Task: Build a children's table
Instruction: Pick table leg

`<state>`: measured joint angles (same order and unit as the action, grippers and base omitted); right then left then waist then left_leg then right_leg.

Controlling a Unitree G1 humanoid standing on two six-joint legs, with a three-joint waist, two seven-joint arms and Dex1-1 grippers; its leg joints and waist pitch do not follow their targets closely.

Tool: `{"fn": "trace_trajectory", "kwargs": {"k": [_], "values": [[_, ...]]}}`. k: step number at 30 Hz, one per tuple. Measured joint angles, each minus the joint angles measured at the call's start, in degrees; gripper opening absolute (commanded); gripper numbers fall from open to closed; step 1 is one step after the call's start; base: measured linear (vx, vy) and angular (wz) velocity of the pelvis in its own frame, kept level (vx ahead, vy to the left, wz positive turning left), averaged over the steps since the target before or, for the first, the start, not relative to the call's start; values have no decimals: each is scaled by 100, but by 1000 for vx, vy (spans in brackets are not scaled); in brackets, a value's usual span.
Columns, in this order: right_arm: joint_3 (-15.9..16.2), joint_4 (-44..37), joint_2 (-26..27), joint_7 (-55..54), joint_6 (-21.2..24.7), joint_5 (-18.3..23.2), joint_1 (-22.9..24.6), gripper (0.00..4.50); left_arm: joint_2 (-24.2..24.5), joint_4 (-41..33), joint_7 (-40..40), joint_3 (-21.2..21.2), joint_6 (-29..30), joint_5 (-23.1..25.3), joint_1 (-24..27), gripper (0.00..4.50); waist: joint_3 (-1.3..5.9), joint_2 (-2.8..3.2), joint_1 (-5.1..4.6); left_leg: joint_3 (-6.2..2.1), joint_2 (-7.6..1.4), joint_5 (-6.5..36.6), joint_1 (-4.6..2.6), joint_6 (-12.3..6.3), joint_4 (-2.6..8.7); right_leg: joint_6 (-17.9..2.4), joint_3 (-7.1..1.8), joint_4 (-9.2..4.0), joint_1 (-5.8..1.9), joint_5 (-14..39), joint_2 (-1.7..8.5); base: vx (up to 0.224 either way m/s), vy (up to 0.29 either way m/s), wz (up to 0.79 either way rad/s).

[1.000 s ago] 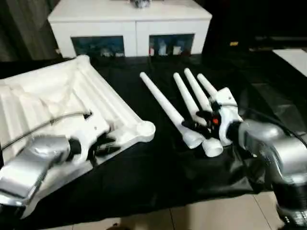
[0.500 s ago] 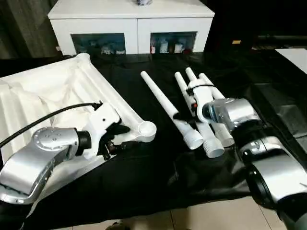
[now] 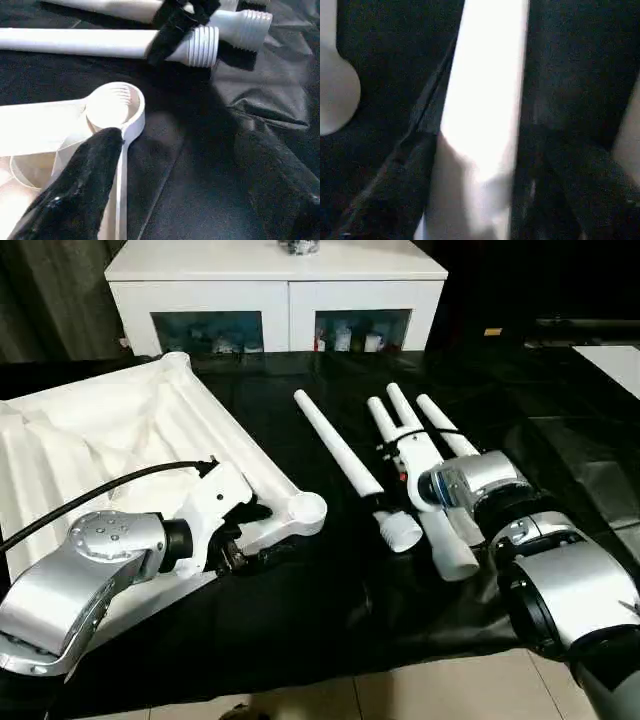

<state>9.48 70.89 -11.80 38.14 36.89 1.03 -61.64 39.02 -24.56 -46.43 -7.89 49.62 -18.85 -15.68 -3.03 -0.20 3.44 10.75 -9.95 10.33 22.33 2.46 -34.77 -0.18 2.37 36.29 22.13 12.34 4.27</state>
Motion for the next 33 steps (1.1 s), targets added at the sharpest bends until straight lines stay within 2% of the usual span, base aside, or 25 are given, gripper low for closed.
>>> {"fn": "trace_trajectory", "kwargs": {"k": [5,11,12,16,18,23,26,29,33], "values": [[29,76,-3,48,-122,-144,0,314,0,0,52,-3,-3,16,0,448,1,-2,-1,1,-2,0,-1,0,1,0,1,0,1,0,-1,0,0,0],[-12,155,-3,50,-176,-146,-1,269,3,0,62,-5,-20,49,0,450,5,-12,6,1,-2,0,-2,0,-4,0,1,2,-3,0,1,0,0,0],[-26,175,-3,51,-203,-153,-1,248,3,0,66,-5,-33,49,0,450,6,-14,6,1,-2,0,-3,0,-5,0,1,3,-4,0,1,0,0,0],[-135,204,-2,41,-208,-153,-1,231,-1,0,121,-5,-89,55,0,450,6,-15,3,1,-2,0,-5,0,-5,0,0,7,-3,0,1,0,0,0],[-196,222,-4,19,-209,-149,-1,207,-9,0,161,-5,-101,59,0,450,7,-16,3,1,-2,0,-5,0,-5,0,0,8,-3,0,1,0,0,0],[-304,250,-7,-103,-209,-114,0,193,-17,0,215,-5,-128,132,0,450,8,-21,2,1,-2,0,-7,0,-9,0,0,16,-3,0,1,0,0,0],[-550,310,-19,-255,-209,0,0,192,-44,13,359,0,-248,227,-3,450,7,-23,5,1,-2,0,-8,0,-9,0,0,20,-3,0,2,0,0,0],[-904,354,-64,-358,-236,228,21,191,-321,184,726,66,-474,378,-81,450,1,-29,10,2,-2,0,-5,0,-12,0,0,26,0,0,5,0,0,0],[-1298,55,-183,-334,-748,582,79,191,-1025,721,1679,440,-787,630,-538,450,-5,-31,16,6,-3,-1,19,0,-22,0,-1,45,27,-1,7,0,0,0]]}}
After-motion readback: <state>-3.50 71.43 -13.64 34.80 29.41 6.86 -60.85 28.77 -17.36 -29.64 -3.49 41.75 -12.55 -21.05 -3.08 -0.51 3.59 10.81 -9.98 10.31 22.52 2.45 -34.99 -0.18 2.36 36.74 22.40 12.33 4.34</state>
